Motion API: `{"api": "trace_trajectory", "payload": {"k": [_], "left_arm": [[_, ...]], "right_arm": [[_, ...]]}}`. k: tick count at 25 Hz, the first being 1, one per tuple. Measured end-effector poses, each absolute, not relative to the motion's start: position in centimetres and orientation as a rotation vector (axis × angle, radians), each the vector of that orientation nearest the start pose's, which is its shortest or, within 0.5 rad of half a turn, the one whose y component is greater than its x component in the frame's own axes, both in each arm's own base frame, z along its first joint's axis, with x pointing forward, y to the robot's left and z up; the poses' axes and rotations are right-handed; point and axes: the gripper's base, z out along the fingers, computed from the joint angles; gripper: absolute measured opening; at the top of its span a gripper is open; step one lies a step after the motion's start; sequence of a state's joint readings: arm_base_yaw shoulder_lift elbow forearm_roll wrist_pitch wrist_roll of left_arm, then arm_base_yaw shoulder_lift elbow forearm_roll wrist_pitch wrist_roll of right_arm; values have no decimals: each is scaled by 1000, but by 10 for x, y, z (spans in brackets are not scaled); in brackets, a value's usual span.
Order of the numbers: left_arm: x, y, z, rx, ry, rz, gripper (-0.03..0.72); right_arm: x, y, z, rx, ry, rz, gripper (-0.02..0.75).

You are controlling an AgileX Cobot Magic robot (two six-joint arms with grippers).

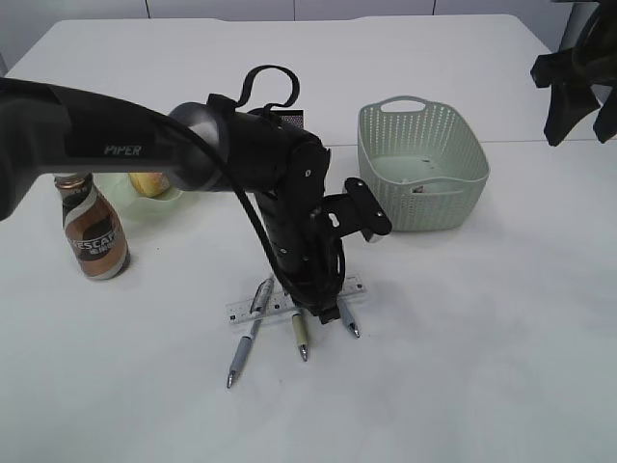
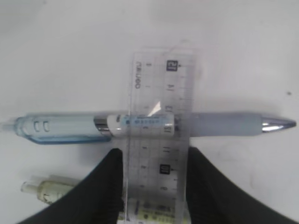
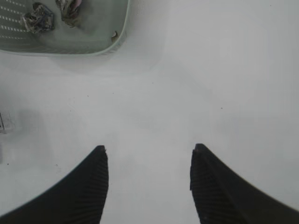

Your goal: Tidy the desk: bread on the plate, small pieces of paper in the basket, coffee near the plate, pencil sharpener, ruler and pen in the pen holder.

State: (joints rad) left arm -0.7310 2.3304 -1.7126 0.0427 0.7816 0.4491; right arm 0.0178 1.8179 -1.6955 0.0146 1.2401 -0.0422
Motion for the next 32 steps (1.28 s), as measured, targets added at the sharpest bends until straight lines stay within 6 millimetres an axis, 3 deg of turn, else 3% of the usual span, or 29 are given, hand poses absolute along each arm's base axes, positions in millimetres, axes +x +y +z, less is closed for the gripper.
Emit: {"api": "trace_trajectory", "payload": {"k": [4,23,32], "left_arm": [[354,-313,105,1638,2378,-3,276],[351,-315,108,1620,2437,-46,259],[365,-327,148,1442,2493,-72,259]], "right_arm": [[384,8,313,-82,2845,15,417],[384,8,313,-82,2845,15,417],[384,8,313,-82,2845,15,417]]}}
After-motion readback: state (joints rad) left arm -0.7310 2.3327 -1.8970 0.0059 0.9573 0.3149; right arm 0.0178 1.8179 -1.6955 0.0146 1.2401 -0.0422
